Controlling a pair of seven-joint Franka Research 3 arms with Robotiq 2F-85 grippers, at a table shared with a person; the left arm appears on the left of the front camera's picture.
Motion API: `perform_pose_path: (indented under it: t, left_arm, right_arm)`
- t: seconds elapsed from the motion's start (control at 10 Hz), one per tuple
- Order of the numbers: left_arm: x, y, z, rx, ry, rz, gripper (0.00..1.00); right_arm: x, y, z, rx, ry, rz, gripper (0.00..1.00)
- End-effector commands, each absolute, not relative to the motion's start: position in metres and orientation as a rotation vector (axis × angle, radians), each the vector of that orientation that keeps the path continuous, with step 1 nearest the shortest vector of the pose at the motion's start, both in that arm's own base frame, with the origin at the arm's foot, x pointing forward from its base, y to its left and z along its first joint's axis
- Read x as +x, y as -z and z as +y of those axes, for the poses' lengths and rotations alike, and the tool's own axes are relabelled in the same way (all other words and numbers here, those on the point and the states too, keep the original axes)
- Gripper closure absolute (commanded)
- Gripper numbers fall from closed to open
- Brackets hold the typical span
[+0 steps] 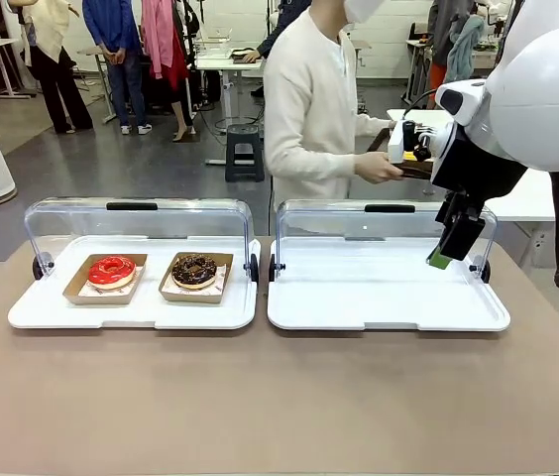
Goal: Provide the desired donut to the person.
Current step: Place the picked Paper togo box onto the Handle tray extended by the person.
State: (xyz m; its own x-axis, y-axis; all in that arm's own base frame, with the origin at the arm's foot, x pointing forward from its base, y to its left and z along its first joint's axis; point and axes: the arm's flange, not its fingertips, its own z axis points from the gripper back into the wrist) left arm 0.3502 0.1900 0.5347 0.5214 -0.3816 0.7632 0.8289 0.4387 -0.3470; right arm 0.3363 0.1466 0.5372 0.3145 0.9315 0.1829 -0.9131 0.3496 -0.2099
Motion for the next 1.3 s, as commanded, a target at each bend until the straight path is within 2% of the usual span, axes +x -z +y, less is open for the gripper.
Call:
perform_pose_path:
  t: [0.0, 0.6, 0.7, 0.8, 0.9, 1.2]
  left_arm:
    - [0.350, -0.536, 0.190, -0.799, 0.831, -0.680, 0.00]
    - [0.350, -0.536, 0.190, -0.799, 0.831, -0.680, 0.00]
    - [0.350, -0.536, 0.190, -0.799, 0.831, -0.680, 0.00]
    - [0.350, -0.536, 0.190, -0.799, 0.831, -0.680, 0.00]
    - [0.350, -0.536, 0.190, -0.799, 0.831, -0.680, 0.00]
    - [0.350, -0.536, 0.190, -0.799, 0.831, -0.680, 0.00]
  right_arm:
    - [0.335, -0.537, 0.146, -0.079, -1.212, -0.283, 0.00]
    - [0.336, -0.537, 0.147, -0.072, -1.217, -0.292, 0.00]
    - [0.342, -0.548, 0.108, 0.013, -1.376, -0.294, 0.00]
    - [0.348, -0.558, 0.069, 0.124, -1.423, -0.316, 0.00]
    - [0.355, -0.563, 0.031, 0.146, -1.430, -0.374, 0.00]
    - [0.375, -0.545, -0.083, 0.571, -1.451, -0.647, 0.00]
